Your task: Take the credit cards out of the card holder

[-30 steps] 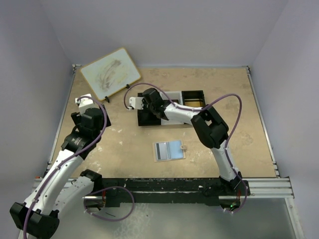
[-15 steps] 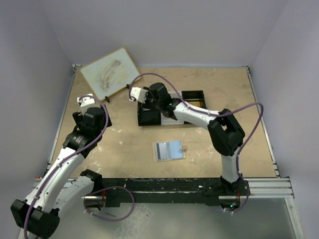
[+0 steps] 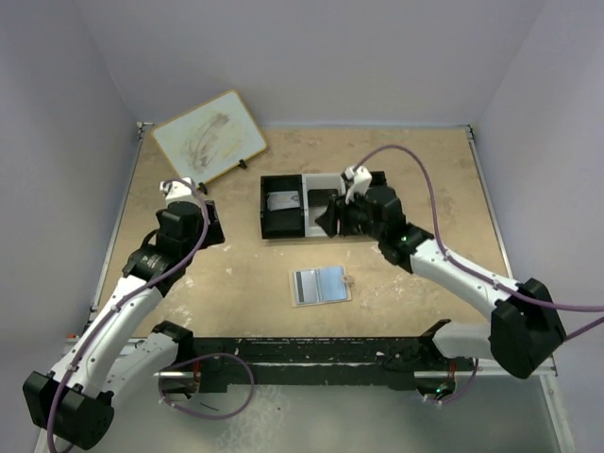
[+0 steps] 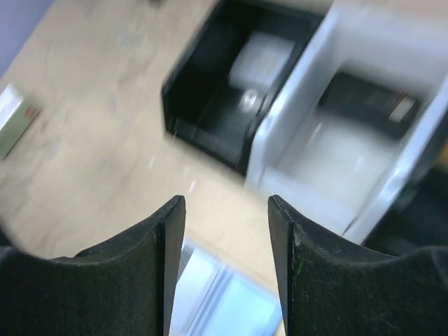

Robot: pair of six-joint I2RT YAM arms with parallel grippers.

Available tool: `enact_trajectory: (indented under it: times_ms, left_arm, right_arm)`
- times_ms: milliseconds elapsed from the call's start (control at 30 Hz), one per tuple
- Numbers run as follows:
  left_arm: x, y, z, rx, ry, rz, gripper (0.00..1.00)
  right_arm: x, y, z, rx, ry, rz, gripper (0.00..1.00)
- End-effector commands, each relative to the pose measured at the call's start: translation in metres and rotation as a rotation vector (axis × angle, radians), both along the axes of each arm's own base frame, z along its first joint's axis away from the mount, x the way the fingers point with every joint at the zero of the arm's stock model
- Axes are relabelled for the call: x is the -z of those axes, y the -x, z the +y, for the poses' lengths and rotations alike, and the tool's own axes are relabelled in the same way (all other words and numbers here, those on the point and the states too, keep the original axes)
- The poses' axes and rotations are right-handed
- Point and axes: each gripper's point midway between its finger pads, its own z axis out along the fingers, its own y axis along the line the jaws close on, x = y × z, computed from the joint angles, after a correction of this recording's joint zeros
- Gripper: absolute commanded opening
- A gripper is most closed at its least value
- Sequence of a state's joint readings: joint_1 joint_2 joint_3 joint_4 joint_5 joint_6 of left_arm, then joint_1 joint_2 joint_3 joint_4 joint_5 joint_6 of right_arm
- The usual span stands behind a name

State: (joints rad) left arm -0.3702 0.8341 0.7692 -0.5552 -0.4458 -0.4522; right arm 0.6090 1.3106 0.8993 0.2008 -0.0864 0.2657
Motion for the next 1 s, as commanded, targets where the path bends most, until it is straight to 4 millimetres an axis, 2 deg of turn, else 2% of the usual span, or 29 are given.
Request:
enact_trajectory:
  times_ms: [0,67,167,267,433,633,867,967]
  left_arm:
    - [0.009,-0.003,-0.061,0.218,0.240,0.028,0.73]
    - [0.017,-0.002,-0.090,0.290,0.391,0.034,0.69]
    - [0.022,0.005,-0.126,0.364,0.580,0.021,0.67]
    - [0.030,0.019,-0.156,0.392,0.631,0.027,0.61]
    - [0.054,0.037,-0.198,0.452,0.650,0.095,0.41]
    - [0.072,0.046,-0.232,0.491,0.619,0.137,0.38]
    - [0.102,0.059,-0.255,0.522,0.572,0.203,0.38]
    - [0.114,0.064,-0.261,0.529,0.542,0.227,0.34]
  right_arm:
    - [0.050,0.078,0.015,-0.103,-0.242,0.339,0.54]
    - [0.060,0.098,0.015,-0.118,-0.298,0.399,0.54]
    - [0.083,0.117,0.013,-0.099,-0.271,0.465,0.58]
    - [0.104,0.129,0.011,-0.090,-0.231,0.510,0.57]
    - [0.110,0.141,0.019,-0.148,-0.298,0.545,0.52]
    - [0.129,0.146,0.033,-0.207,-0.317,0.626,0.48]
    - [0.158,0.146,0.031,-0.158,-0.288,0.696,0.44]
    - [0.172,0.149,0.026,-0.124,-0.265,0.734,0.43]
